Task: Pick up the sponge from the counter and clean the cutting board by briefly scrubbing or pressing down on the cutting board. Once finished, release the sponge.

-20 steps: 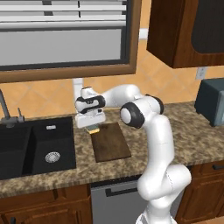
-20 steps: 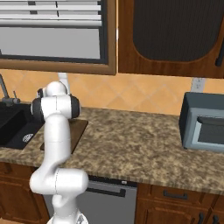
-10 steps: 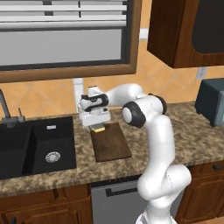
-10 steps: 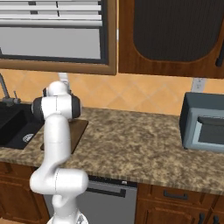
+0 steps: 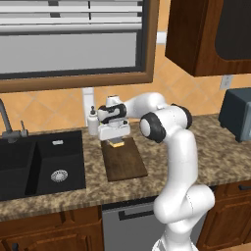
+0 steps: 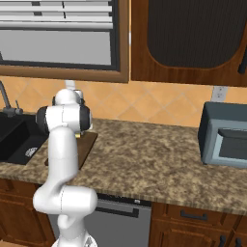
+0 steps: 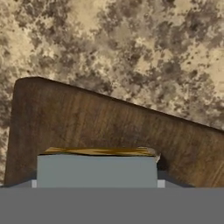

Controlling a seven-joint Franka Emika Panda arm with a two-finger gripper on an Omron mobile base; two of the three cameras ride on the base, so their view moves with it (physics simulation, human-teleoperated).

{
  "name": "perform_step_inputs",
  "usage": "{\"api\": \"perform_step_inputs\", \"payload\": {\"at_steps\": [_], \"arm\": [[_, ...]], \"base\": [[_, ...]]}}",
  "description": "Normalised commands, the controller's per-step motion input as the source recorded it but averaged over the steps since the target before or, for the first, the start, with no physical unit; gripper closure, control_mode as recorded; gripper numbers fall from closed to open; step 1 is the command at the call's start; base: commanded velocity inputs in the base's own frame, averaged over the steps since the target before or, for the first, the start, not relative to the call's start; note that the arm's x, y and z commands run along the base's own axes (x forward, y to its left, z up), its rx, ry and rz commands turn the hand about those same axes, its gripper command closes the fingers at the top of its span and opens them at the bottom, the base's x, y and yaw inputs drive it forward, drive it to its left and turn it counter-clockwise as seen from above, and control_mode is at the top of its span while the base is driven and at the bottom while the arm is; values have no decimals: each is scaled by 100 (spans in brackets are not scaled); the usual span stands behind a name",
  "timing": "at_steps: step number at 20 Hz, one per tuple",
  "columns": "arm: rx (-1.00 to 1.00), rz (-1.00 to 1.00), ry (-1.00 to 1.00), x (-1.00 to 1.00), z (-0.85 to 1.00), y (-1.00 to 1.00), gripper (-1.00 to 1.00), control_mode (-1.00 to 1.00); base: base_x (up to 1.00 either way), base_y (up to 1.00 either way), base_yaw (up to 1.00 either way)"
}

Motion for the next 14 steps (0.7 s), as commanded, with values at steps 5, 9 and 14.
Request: {"api": "perform_step_inputs", "payload": {"at_steps": [5,9,14], "arm": [[2,0,-4,-53,-25,-8,100,-100],[0,0,-8,-65,-34,0,100,-100],[0,-1,-11,-62,-38,0,100,-100]], "base": [[0,0,0],[0,0,0],[0,0,0]]}}
